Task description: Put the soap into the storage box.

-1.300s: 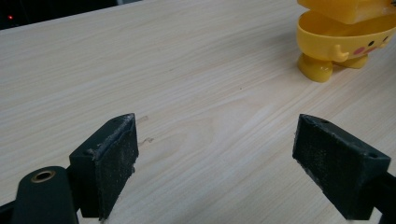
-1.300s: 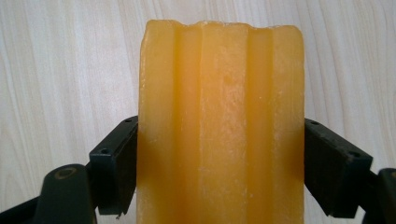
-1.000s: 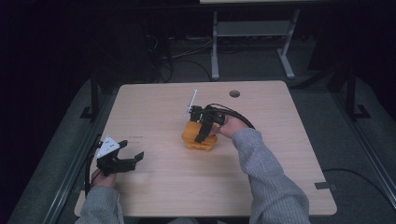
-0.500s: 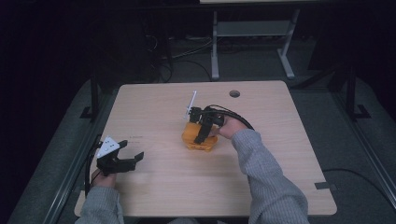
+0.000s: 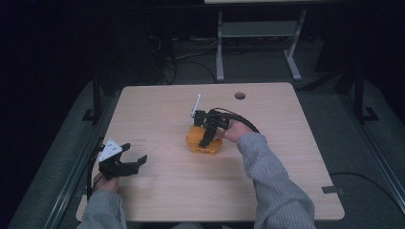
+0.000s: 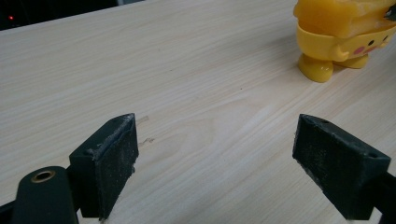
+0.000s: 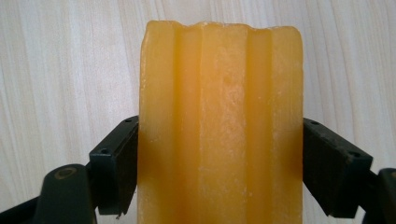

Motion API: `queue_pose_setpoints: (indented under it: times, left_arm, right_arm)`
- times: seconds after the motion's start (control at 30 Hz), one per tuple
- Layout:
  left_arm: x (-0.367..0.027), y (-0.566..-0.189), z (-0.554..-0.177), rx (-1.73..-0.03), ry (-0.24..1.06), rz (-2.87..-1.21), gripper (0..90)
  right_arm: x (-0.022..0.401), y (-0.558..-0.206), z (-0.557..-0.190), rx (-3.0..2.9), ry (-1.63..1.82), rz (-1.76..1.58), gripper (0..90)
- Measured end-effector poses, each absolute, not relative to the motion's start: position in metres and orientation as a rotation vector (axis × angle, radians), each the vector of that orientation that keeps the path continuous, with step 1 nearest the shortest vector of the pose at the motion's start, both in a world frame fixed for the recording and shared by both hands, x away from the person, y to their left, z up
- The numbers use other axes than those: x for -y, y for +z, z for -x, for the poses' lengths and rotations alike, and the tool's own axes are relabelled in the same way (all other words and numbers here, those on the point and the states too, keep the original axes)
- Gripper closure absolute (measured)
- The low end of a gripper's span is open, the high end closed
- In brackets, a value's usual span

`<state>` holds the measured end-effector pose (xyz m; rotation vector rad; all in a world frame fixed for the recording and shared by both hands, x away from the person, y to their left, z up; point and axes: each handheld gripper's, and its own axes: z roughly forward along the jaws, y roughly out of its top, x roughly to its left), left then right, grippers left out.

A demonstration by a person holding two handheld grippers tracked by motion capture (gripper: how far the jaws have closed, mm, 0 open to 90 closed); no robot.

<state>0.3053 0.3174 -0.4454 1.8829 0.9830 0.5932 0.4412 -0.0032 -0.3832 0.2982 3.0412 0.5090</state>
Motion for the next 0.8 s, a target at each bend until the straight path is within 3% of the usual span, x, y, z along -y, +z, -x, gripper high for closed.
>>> queue_pose_setpoints:
  times: [0.8]
  left_arm:
    - [-0.3171, -0.4454, -0.3053, -0.983, 0.593, -1.889, 13.8]
  right_arm:
    - [0.0038, -0.3843, -0.4391, -3.023, 0.523, -0.294, 20.8]
